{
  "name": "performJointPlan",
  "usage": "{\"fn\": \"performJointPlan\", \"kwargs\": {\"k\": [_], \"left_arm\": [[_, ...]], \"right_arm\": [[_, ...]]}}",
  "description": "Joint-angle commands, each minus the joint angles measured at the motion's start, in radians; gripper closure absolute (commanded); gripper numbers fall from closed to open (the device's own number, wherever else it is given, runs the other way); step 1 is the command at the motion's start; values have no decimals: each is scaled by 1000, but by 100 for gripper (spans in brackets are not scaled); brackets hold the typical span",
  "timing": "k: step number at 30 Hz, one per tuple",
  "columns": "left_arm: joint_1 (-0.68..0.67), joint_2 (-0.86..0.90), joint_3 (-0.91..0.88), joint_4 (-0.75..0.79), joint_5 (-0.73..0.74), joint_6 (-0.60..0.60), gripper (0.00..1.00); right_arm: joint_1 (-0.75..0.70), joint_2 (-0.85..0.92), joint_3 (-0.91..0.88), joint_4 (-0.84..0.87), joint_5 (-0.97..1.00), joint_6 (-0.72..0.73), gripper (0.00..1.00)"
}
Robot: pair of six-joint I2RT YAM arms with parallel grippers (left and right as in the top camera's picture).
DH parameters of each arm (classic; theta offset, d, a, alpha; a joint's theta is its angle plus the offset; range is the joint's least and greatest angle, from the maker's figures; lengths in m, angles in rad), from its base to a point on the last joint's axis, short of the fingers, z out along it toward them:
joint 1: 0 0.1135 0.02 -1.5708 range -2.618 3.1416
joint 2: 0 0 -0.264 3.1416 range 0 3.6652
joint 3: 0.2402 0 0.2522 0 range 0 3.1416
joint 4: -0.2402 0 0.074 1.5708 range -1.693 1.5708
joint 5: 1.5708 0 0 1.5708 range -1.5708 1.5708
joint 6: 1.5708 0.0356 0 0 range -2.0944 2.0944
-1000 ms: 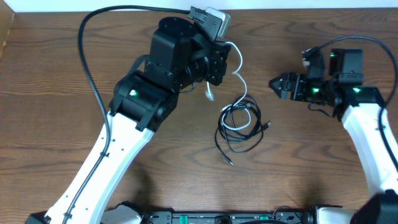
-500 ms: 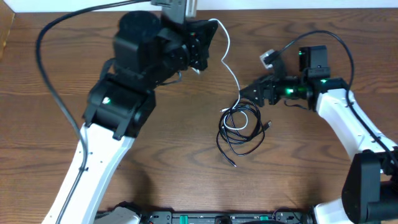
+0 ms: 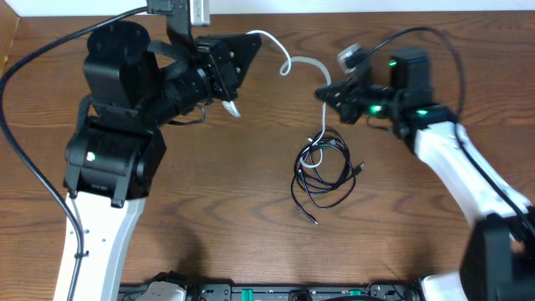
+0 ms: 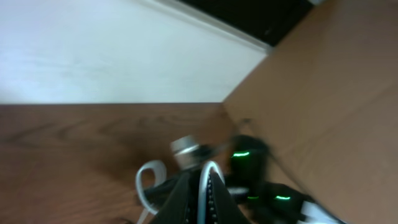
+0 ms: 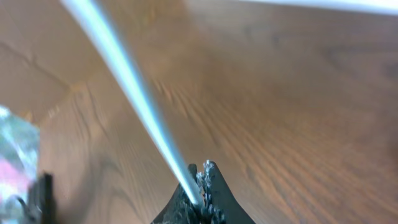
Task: Untangle cables
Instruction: 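Grasp the white cable with the right gripper and pull it away right, then place the white cable at the far right table edge with right gripper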
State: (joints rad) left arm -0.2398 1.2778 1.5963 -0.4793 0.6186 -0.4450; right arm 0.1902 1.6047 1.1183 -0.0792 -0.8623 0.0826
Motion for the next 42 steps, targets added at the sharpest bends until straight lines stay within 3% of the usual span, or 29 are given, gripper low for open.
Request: {"fn": "performJointPlan", "kwargs": {"k": [1, 3, 4, 10, 13, 14, 17, 21, 23, 28, 35, 42], "left_arm": [[41, 56, 5, -54, -28, 11, 93], [42, 85, 5, -71, -27, 19, 92], [42, 120, 5, -81, -27, 22, 92], [42, 156, 3, -116, -28, 89, 92], [42, 162, 2, -151, -29, 160, 92], [42, 164, -1, -157, -33, 174, 86], [42, 173, -8, -157, -60, 179, 57], [42, 191, -8, -161, -74, 179, 33], [42, 204, -8, -171, -99, 179, 27], [42, 229, -8, -181, -108, 180, 26], [42, 232, -8, -195, -108, 180, 26], [42, 232, -8, -216, -108, 180, 26]], "right_arm": [[-22, -180, 47, 10, -42, 200, 99], [-22, -264, 47, 8, -22, 267, 99], [-22, -335, 47, -27, 77, 337, 99], [-24, -378, 47, -174, 357, 350, 99], [-86, -377, 84, -173, 344, 372, 99], [-117, -376, 120, -180, 303, 375, 99], [-182, -376, 245, -278, 296, 359, 98], [-251, -370, 344, -338, 311, 339, 99], [-294, -349, 355, -289, 310, 374, 99], [-400, -215, 412, -241, 310, 391, 99], [-562, 124, 709, -283, 317, 364, 99], [-578, 356, 972, -318, 701, 348, 99]]}}
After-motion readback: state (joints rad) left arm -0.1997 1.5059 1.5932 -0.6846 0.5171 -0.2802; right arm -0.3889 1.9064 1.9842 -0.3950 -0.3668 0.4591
